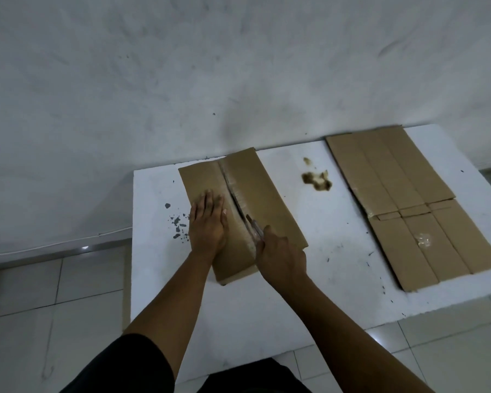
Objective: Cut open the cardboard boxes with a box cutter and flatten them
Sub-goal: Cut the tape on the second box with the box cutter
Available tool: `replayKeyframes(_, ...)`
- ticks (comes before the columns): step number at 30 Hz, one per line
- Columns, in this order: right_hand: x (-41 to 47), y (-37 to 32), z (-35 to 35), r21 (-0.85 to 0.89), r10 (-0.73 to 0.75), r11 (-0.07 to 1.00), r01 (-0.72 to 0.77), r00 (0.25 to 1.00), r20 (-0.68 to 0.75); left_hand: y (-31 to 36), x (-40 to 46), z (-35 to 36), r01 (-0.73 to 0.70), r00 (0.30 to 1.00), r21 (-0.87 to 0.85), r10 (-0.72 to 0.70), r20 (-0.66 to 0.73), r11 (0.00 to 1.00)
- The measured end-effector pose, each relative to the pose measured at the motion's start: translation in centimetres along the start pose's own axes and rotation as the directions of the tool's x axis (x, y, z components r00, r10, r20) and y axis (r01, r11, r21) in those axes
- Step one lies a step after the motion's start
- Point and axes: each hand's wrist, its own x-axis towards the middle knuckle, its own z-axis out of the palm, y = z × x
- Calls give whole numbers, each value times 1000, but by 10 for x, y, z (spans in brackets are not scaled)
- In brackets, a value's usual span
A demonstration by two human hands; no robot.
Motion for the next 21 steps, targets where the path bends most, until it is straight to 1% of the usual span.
replayKeyframes(3,14,-7,3,3,25,1000,-25,999,37,-2,1,2,4,1000,-7,-4,-9,1000)
replayKeyframes(7,13,-7,11,-73,46,997,-39,994,96,-3,1,5,-3,1000,-12,3,-11,1000)
replayKeyframes(12,3,-5,16,-70,66,996,-60,994,86,-2,-1,2,-22,1000,-10,22,-20,1000)
replayKeyframes(17,-11,-2,14,-149,110,984,-95,989,101,-2,-1,0,-20,1000,-22,20,9,1000)
replayKeyframes(21,-35,5,17,-161,137,979,-128,989,47,0,0,-2,-3,1000,-49,4,10,999)
